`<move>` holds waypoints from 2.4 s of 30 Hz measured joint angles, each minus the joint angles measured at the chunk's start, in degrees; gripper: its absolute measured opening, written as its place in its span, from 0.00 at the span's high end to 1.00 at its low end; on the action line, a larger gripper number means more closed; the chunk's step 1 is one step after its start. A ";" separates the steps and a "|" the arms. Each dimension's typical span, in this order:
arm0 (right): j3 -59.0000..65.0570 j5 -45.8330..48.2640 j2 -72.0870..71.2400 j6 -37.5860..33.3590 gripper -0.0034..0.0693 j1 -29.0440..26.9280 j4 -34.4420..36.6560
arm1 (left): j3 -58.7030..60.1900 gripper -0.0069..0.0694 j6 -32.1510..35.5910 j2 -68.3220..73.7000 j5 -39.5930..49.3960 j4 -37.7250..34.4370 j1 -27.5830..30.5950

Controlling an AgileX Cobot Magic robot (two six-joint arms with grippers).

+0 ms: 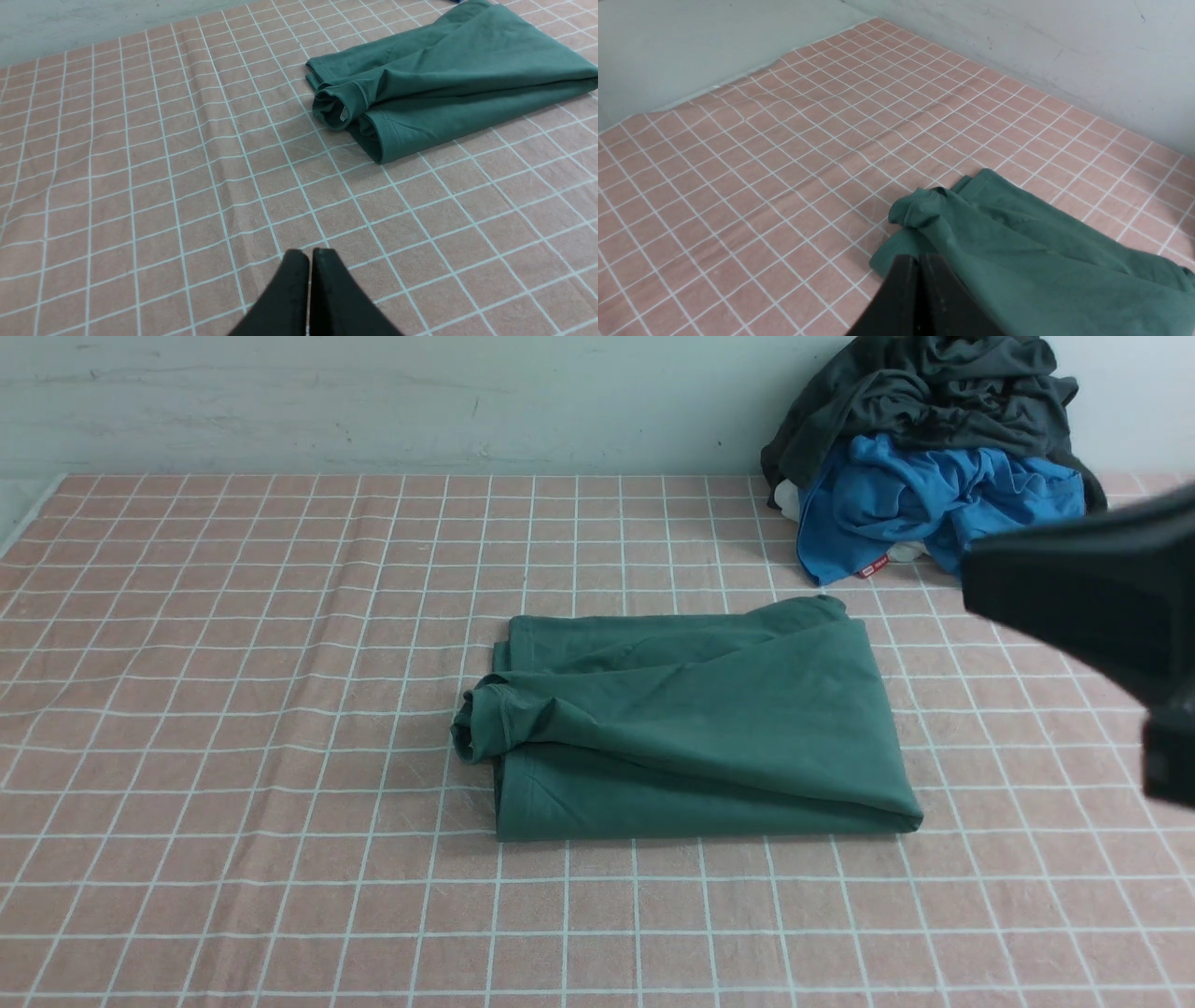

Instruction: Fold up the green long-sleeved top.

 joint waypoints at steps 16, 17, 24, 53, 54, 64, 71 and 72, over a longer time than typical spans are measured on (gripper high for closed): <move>7.21 -2.21 -16.45 2.06 0.97 0.00 -4.27 | 0.00 0.91 0.00 0.00 0.00 -0.05 0.00; 8.90 -4.12 -17.60 2.35 0.97 0.00 -4.40 | 0.00 0.91 0.00 0.00 0.00 -0.05 0.00; 32.12 -29.65 -27.64 3.29 0.97 -6.05 -4.00 | 0.00 0.91 0.00 0.00 0.00 -0.17 0.00; 58.31 -19.61 -49.09 22.31 0.97 -37.18 -17.38 | 0.00 0.91 0.00 0.00 0.18 -0.24 0.00; 58.31 -19.61 -49.09 22.31 0.97 -36.82 -17.07 | 0.00 0.91 0.00 0.00 0.18 -0.24 0.00; 58.31 -19.61 -49.09 22.19 0.97 -36.69 -17.07 | 0.00 0.91 0.00 0.00 0.18 -0.24 0.00; 58.31 -19.61 -49.09 22.19 0.97 -36.69 -17.07 | 0.00 0.91 0.00 0.00 0.18 -0.24 0.00; 58.31 -19.61 -49.09 22.19 0.97 -36.69 -17.07 | 0.00 0.91 0.00 0.00 0.18 -0.24 0.00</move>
